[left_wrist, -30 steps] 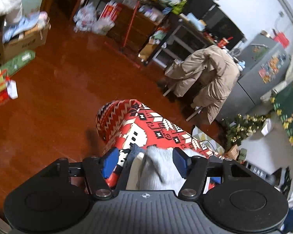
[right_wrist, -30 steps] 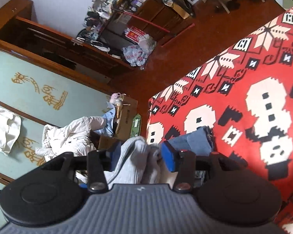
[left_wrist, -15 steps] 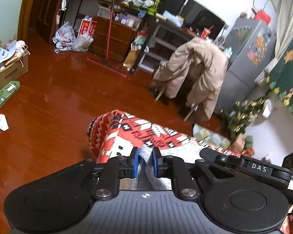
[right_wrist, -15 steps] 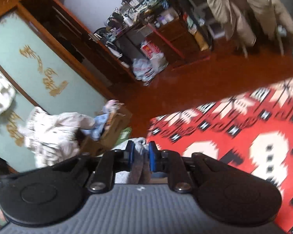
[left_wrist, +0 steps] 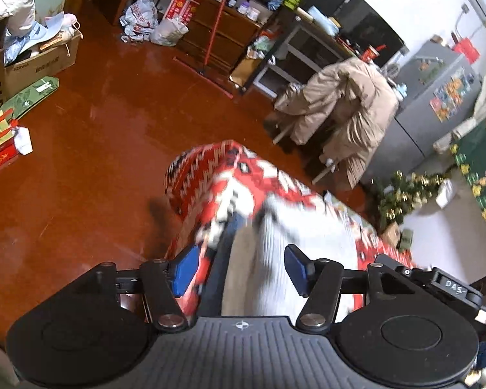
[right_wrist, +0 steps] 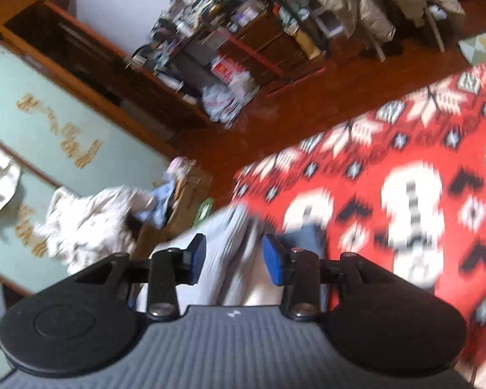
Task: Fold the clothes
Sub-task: 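Lift the folded grey shirt with both grippers and carry it onto the clothes stack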
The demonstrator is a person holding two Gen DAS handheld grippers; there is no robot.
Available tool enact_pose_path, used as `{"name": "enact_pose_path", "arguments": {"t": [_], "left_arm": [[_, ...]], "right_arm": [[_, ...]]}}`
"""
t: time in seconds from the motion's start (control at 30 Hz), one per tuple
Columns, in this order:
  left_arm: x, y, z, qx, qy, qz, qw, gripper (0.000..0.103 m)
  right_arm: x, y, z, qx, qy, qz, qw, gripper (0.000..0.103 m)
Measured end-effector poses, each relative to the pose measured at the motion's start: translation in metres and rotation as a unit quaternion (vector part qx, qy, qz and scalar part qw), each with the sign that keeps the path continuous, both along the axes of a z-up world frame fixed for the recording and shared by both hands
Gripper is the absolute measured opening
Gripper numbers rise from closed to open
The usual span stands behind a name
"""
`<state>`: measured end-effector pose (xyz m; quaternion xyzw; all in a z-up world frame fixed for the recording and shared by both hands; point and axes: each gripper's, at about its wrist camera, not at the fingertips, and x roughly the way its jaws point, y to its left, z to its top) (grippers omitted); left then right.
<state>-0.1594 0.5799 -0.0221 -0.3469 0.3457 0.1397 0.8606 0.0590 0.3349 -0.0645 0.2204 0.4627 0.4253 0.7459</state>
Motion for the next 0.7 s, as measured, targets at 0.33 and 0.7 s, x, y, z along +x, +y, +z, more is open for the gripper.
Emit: {"name": "enact_pose_path", "arguments": {"t": [0.33, 0.7], "left_arm": [[-0.038, -0.048, -0.021, -0.003, 0.022, -0.034, 0.9992, 0.054], [-0.044, -0.046, -0.027, -0.078, 0.024, 0.000, 0.9967, 0.028]], "right_arm": [[-0.093, -0.001, -0.035, -0.019, 0.095, 0.077, 0.992, 0.033], [-0.112, -0.009, -0.049, -0.010, 0.107, 0.046, 0.993, 0.012]]}}
